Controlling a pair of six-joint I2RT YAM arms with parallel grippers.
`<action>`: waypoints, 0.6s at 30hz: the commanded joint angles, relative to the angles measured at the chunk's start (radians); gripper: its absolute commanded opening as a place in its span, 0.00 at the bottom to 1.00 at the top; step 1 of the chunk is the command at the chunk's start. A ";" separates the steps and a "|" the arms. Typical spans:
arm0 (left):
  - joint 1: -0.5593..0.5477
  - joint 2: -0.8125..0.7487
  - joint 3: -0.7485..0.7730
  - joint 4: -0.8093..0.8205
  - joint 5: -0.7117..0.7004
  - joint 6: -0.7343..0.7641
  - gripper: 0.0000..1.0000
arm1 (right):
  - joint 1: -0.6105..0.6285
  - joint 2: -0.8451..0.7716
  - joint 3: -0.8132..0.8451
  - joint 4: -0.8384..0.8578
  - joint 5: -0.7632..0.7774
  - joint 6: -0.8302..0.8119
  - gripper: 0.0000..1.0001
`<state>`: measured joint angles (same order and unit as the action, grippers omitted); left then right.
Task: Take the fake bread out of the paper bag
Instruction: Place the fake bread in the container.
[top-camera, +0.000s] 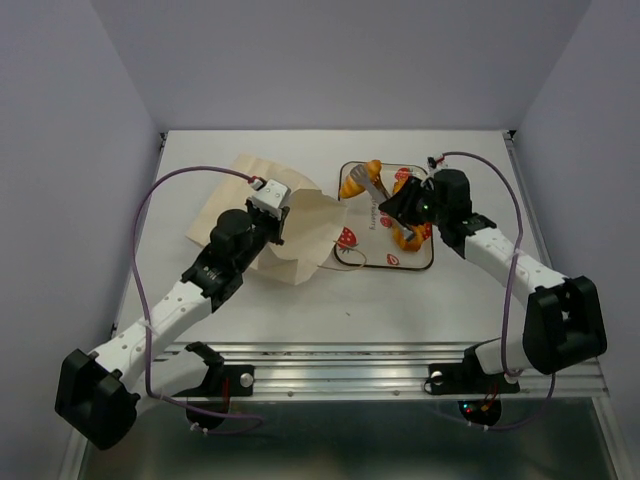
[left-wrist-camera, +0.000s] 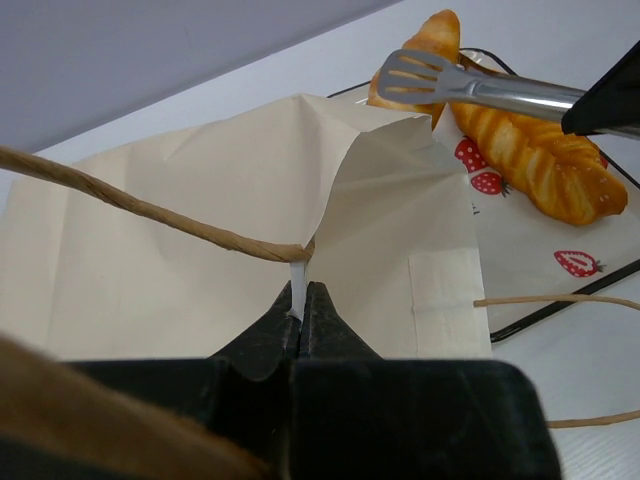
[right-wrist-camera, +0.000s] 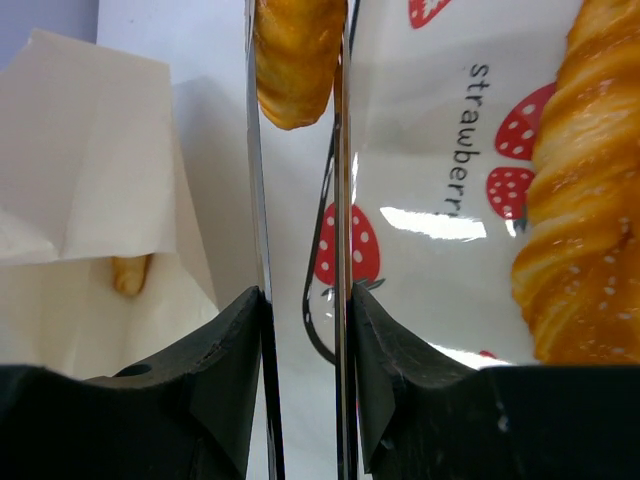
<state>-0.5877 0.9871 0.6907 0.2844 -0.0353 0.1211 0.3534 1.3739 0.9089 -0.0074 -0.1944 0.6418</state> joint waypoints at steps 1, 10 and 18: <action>0.002 -0.036 -0.019 0.042 -0.006 0.018 0.00 | -0.109 0.025 0.045 0.129 -0.247 -0.074 0.18; 0.003 -0.053 -0.022 0.029 0.035 0.054 0.00 | -0.194 0.148 0.102 0.121 -0.453 -0.177 0.21; 0.005 -0.093 -0.040 -0.030 0.265 0.178 0.00 | -0.212 0.223 0.153 0.081 -0.448 -0.197 0.23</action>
<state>-0.5873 0.9272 0.6601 0.2413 0.1131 0.2104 0.1593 1.5852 1.0019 0.0299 -0.5968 0.4732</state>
